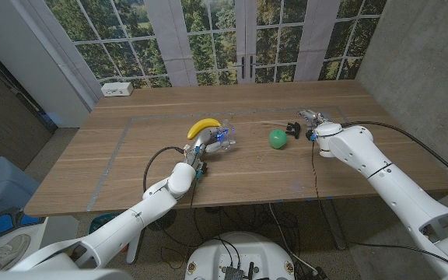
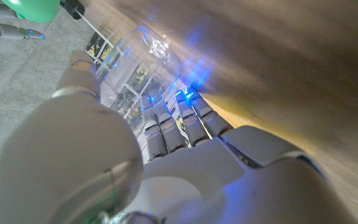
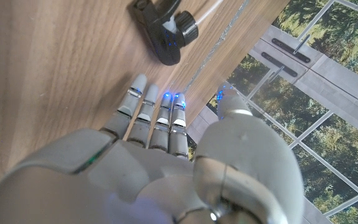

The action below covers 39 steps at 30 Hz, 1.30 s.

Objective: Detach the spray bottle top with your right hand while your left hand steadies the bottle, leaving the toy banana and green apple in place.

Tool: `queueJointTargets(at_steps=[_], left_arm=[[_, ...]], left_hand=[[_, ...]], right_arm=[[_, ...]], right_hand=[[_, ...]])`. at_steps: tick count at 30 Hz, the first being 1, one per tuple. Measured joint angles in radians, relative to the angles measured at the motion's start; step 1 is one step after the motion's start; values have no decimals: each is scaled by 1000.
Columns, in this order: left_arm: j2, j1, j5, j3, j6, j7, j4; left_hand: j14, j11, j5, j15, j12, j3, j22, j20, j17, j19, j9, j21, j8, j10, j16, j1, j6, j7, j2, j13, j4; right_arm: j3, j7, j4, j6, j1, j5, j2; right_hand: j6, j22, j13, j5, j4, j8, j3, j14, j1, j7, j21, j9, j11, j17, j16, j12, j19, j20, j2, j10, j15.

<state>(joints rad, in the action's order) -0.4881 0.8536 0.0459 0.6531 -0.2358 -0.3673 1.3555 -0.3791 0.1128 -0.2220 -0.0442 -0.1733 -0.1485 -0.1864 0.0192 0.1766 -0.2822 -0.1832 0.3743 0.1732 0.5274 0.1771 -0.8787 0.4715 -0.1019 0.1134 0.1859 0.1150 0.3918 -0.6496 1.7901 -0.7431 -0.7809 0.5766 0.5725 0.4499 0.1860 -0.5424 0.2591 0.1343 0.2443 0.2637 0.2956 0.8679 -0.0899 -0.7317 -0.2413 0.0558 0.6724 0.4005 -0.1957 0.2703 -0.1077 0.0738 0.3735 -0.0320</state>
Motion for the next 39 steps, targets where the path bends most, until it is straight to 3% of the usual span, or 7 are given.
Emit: queueJointTargets(at_steps=[4,8,10,13,16,28,39], left_arm=[[-5,4,1,0,-1,5,8],[-11,7,1,0,-2,9,16],[-14,9,1,0,-3,16,21],[-20,11,-2,-3,-7,23,29],[-26,14,-8,-9,-11,28,37],[-39,31,-46,-44,-78,48,69],[-37,45,-140,-87,-165,109,73]], left_hand=[[94,-36,-18,3,0,34,0,12,0,39,-1,-39,0,-134,0,47,-147,-4,8,0,-11],[251,-77,-40,6,0,72,-4,11,1,80,-1,-96,0,-345,-4,94,-355,2,10,0,-26],[318,-91,-45,17,0,85,-6,30,3,122,-1,-119,0,-435,-4,113,-424,6,8,0,-36],[372,-106,-48,37,0,101,-9,90,3,211,2,-143,0,-529,-4,131,-493,11,5,0,-43],[405,-116,-53,43,0,108,-6,104,3,250,2,-161,0,-598,-4,145,-539,11,0,0,-50],[490,-108,-46,37,0,130,-7,48,8,313,2,-172,5,-695,-4,242,-590,-20,-56,0,-96],[482,-73,-29,18,-16,110,-7,0,9,303,7,-167,25,-679,10,316,-545,-1,-131,-5,-137]], right_arm=[[0,10,3,19,-7,-1,7],[0,22,4,44,-12,-6,13],[3,30,5,57,-19,-10,19],[5,45,5,86,-26,-16,26],[8,63,2,118,-34,-23,33],[10,165,-51,349,-72,-61,48],[16,265,-166,642,-86,-116,24]], right_hand=[[-52,0,8,-12,-8,-25,-20,-29,-44,-6,16,4,11,-6,-19,4,-37,-15,-6,-48,-22],[-132,-5,18,-32,-23,-52,-46,-69,-92,-11,43,8,26,-14,-43,7,-79,-43,-24,-100,-49],[-164,-5,23,-44,-30,-53,-59,-87,-122,-13,56,9,30,-15,-53,7,-98,-53,-27,-123,-56],[-194,-5,28,-53,-41,-53,-72,-116,-150,-15,70,9,37,-15,-62,7,-123,-66,-29,-151,-70],[-208,-5,29,-58,-48,-53,-79,-130,-172,-15,81,14,39,-15,-73,7,-143,-71,-35,-167,-73],[-219,-9,54,-74,-65,-53,-105,-203,-258,5,120,21,44,-37,-119,7,-185,-49,-26,-218,-57],[-184,-14,94,-74,-71,-39,-110,-224,-298,52,148,34,23,-74,-149,3,-181,52,-22,-197,-3]])
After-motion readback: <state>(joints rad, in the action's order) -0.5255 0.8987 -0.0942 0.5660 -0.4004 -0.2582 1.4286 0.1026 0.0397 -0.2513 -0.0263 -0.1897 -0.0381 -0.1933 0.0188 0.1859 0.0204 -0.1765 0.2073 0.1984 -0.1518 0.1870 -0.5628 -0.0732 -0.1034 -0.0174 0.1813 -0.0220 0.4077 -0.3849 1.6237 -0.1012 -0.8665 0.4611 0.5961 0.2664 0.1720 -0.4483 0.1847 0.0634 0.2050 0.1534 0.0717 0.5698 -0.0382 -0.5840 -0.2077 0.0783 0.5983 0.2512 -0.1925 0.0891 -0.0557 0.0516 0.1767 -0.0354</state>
